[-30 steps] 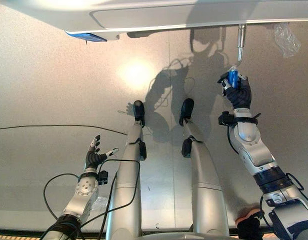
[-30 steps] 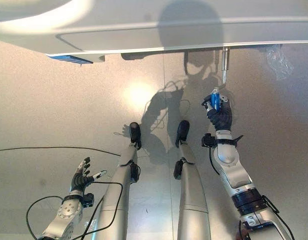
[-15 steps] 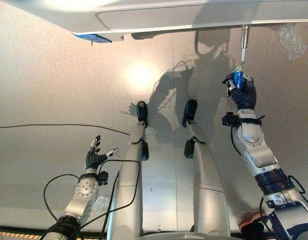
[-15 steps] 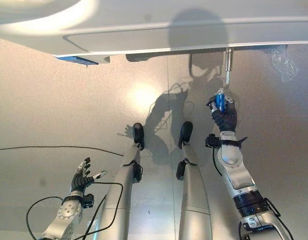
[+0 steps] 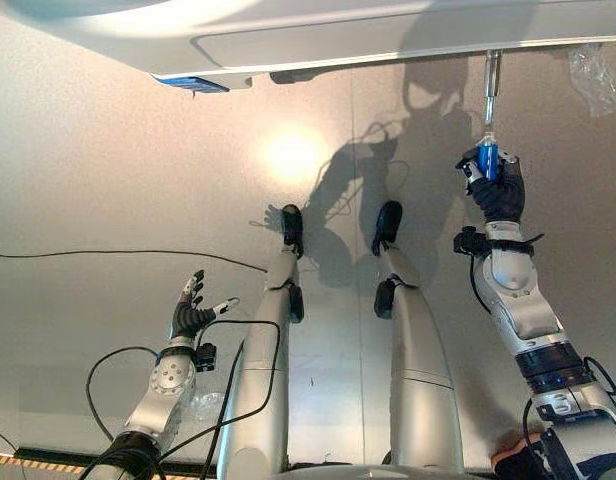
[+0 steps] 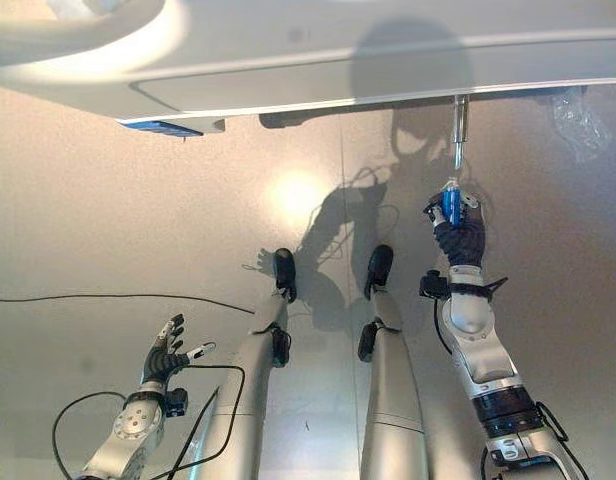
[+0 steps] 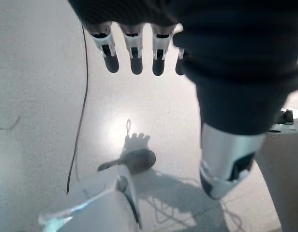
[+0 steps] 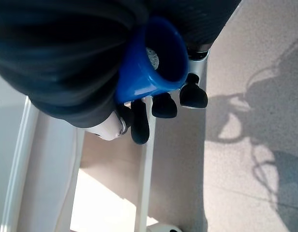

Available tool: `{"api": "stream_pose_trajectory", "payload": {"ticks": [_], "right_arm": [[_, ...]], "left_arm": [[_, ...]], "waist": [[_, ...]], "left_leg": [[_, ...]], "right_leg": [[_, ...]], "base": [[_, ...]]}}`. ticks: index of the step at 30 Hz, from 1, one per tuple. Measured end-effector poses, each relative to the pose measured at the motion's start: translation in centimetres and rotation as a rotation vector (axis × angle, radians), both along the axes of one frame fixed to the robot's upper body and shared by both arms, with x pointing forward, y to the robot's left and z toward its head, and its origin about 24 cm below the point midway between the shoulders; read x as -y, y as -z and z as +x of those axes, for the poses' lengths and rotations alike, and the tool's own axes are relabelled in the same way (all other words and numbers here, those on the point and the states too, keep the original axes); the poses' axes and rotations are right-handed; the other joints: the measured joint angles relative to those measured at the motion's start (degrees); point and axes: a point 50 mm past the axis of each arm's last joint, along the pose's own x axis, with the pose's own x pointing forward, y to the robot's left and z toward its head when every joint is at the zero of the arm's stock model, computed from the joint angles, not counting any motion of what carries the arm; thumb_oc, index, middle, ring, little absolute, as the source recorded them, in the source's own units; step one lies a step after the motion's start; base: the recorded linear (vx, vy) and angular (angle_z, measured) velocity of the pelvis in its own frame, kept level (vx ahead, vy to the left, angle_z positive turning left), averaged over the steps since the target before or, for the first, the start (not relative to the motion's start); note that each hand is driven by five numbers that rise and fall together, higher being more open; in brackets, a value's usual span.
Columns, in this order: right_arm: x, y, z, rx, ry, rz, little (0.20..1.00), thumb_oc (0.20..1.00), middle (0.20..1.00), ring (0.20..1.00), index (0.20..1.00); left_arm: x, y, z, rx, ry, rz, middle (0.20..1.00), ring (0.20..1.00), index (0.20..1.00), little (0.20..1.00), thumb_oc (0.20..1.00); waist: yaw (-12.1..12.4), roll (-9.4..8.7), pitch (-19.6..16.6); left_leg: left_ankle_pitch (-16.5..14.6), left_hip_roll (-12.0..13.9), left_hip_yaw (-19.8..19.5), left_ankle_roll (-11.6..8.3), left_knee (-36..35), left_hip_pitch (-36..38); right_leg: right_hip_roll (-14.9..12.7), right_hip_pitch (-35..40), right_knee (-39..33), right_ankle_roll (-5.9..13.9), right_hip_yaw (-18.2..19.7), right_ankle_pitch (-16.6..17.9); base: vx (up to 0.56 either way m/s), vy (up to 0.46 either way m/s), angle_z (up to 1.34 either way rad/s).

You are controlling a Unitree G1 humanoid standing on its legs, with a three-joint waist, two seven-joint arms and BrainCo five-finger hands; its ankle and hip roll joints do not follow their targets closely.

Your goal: Raise the hospital bed

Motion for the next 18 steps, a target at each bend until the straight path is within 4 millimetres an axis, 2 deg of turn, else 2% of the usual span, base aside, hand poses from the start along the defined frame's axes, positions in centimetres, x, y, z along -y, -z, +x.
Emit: {"api": "stream_pose_trajectory", "payload": {"ticks": [18], "right_arm": [[2.2, 1.3, 0.3, 0.027, 0.095, -0.029, 0.2, 0.2, 0.2, 0.2, 0.2]], "left_arm": [[-0.2, -0.1, 0.0, -0.001, 0.003, 0.011, 1.0, 1.0, 1.0, 1.0, 1.0]], "waist": [[-0.1, -0.08, 0.0]], "left_leg": [[1.1, -1.9, -0.1, 0.92, -2.0, 0.8]], "right_leg": [[-1.6, -0.2, 1.1, 0.99, 0.3, -0.7]], "base": [[0.0, -0.013, 0.03]]}}
